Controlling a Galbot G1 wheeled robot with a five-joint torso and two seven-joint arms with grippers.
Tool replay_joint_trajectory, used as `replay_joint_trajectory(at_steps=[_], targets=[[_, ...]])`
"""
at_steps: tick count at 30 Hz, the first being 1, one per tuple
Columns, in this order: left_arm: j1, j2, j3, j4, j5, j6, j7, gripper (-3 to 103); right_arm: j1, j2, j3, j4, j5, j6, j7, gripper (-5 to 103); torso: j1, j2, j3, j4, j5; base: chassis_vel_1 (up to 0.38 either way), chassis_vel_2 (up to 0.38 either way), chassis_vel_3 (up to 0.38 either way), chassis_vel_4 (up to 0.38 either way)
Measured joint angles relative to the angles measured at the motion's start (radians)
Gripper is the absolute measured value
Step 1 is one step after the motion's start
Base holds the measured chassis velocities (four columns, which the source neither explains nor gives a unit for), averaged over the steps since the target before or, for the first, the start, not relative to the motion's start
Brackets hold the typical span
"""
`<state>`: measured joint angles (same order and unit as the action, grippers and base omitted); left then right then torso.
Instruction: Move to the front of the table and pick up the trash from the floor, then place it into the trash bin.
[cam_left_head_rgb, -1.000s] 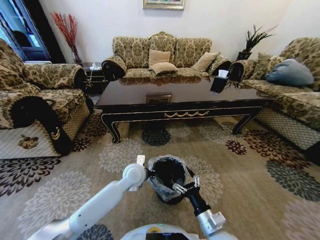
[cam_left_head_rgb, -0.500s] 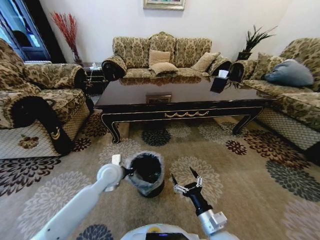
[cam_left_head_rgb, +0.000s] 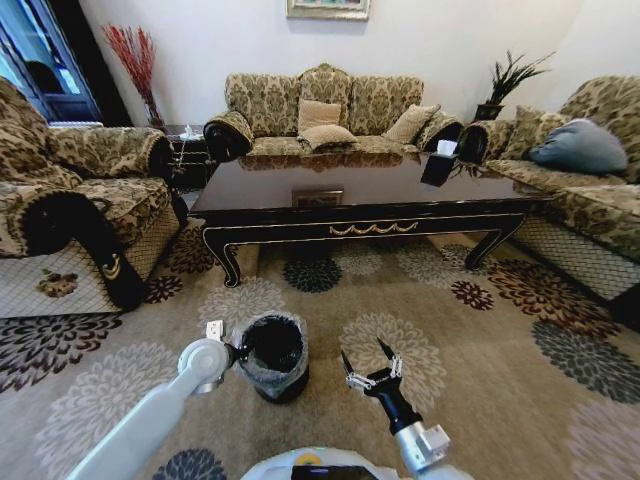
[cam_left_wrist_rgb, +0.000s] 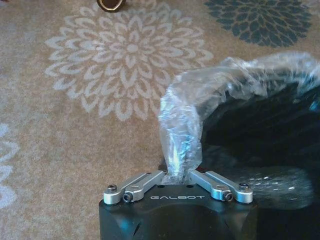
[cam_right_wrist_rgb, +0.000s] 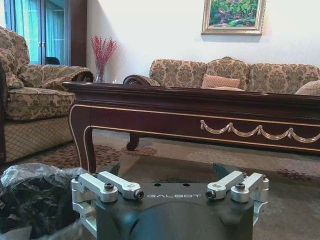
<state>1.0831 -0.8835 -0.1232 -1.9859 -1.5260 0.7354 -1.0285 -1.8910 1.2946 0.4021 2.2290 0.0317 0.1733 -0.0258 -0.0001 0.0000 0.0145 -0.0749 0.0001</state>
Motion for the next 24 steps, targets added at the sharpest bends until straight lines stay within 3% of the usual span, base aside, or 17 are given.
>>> replay_joint_trajectory(at_steps=[8, 11, 15, 17, 18, 20, 21, 22, 23, 24], targets=[[0.022, -0.022, -0.042, 0.002, 0.051, -0.001, 0.042, 32, -0.002, 0.000, 0.011, -0.002, 0.003, -0.002, 0.003, 100, 0.000, 0.000, 0.000, -0.0002, 0.0000, 0.000, 0.000, 0.000, 0.000], [0.031, -0.024, -0.054, -0.009, 0.070, -0.001, 0.053, 38, -0.003, -0.002, 0.017, 0.001, 0.007, -0.003, 0.004, 100, 0.000, 0.000, 0.000, -0.0001, -0.0001, 0.000, 0.000, 0.000, 0.000], [0.078, -0.047, -0.133, -0.057, 0.232, -0.003, 0.109, 59, -0.005, 0.002, 0.029, 0.010, 0.021, -0.004, 0.006, 100, 0.000, 0.000, 0.000, -0.0002, -0.0004, 0.000, 0.000, 0.000, 0.000], [0.097, -0.052, -0.164, -0.080, 0.270, -0.008, 0.123, 65, -0.006, 0.004, 0.032, 0.014, 0.023, -0.004, 0.010, 100, 0.000, 0.000, 0.000, -0.0003, -0.0006, 0.000, 0.000, 0.000, 0.000], [0.130, -0.054, -0.200, -0.110, 0.323, -0.018, 0.157, 65, -0.007, 0.006, 0.037, 0.016, 0.028, -0.004, 0.014, 100, 0.000, 0.000, 0.000, -0.0003, 0.0003, 0.000, 0.000, 0.000, 0.000], [0.207, -0.055, -0.249, -0.150, 0.496, -0.068, 0.282, 76, -0.005, 0.011, 0.051, 0.017, 0.047, -0.004, 0.024, 100, 0.000, 0.000, 0.000, 0.0002, -0.0005, 0.000, 0.000, 0.000, 0.000], [0.207, -0.055, -0.249, -0.150, 0.496, -0.068, 0.282, 76, -0.005, 0.011, 0.051, 0.017, 0.047, -0.004, 0.024, 100, 0.000, 0.000, 0.000, 0.0002, -0.0005, 0.000, 0.000, 0.000, 0.000], [0.232, -0.055, -0.264, -0.157, 0.566, -0.101, 0.337, 76, -0.002, 0.012, 0.056, 0.017, 0.055, -0.005, 0.027, 100, 0.000, 0.000, 0.000, -0.0001, -0.0004, 0.000, 0.000, 0.000, 0.000], [0.305, -0.066, -0.300, -0.176, 0.729, -0.192, 0.473, 86, 0.005, 0.018, 0.071, 0.016, 0.083, -0.008, 0.033, 100, 0.000, 0.000, 0.000, 0.0001, 0.0003, 0.000, 0.000, 0.000, 0.000], [0.346, -0.076, -0.319, -0.187, 0.802, -0.248, 0.532, 92, 0.010, 0.020, 0.082, 0.016, 0.100, -0.011, 0.036, 100, 0.000, 0.000, 0.000, 0.0002, -0.0001, 0.000, 0.000, 0.000, 0.000]])
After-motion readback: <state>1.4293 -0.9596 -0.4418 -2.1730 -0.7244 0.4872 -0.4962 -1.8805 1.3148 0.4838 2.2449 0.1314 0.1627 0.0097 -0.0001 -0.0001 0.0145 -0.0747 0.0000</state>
